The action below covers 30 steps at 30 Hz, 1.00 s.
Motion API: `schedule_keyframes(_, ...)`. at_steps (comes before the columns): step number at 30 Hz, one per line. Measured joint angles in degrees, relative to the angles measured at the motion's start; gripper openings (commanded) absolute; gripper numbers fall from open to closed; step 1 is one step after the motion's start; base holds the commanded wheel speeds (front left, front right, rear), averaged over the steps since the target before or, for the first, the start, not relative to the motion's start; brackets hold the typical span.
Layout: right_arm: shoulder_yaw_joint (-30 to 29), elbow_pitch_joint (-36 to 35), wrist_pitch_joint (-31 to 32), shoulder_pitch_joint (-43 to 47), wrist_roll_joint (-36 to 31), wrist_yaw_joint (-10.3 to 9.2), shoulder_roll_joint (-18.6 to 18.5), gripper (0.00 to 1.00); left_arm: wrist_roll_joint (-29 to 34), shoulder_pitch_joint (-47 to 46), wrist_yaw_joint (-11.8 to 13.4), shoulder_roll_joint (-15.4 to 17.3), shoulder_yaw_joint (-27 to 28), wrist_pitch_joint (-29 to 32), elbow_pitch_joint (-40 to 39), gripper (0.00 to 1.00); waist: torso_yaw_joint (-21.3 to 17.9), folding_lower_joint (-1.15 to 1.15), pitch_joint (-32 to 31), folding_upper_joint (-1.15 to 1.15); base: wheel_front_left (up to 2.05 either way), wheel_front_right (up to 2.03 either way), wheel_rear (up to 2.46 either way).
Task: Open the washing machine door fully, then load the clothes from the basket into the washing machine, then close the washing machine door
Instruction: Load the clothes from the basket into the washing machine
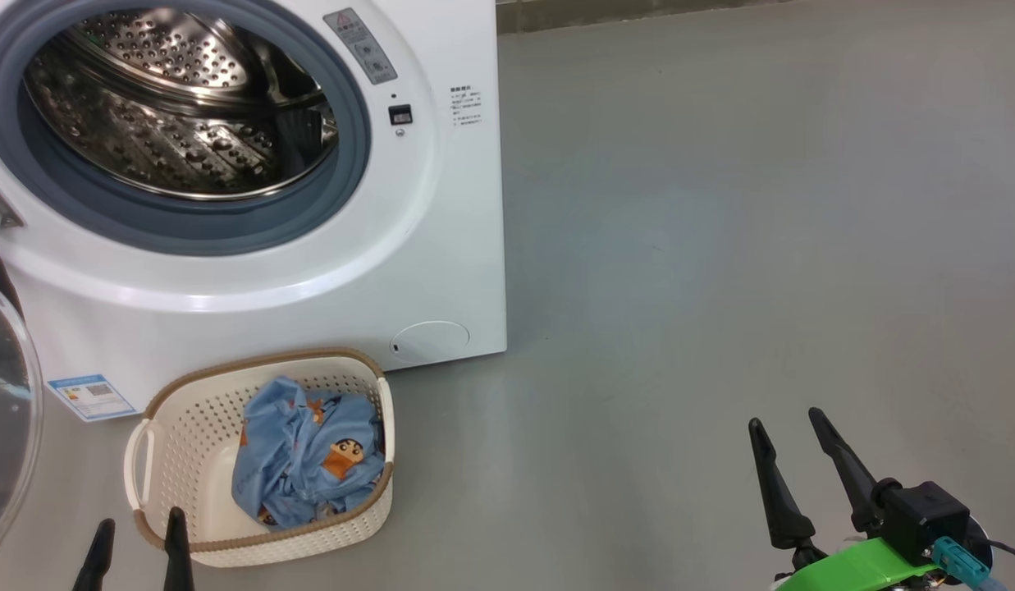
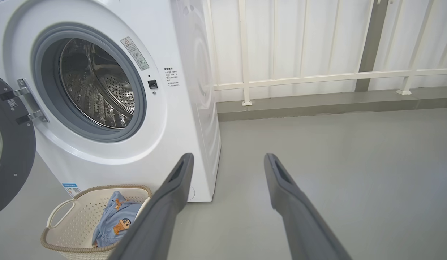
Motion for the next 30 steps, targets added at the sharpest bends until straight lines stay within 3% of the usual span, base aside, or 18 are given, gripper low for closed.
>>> schedule_keyframes(18,0.02,1.12,0.00,-0.01,0.00,0.00,0.00,1.00,-0.05,-0.01,0.00,-0.02,-0.02,0.00,0.67,1.00,0.26,0.00,0.22,0.00,0.07,-0.07,0.00)
schedule_keyframes(30,-0.04,1.88,0.00,-0.01,0.10,0.00,0.01,1.00,-0.19,-0.19,0.00,-0.04,1.11,0.00,1.59,1.00,0.29,0.00,0.98,0.00,1.35,-1.35,0.00)
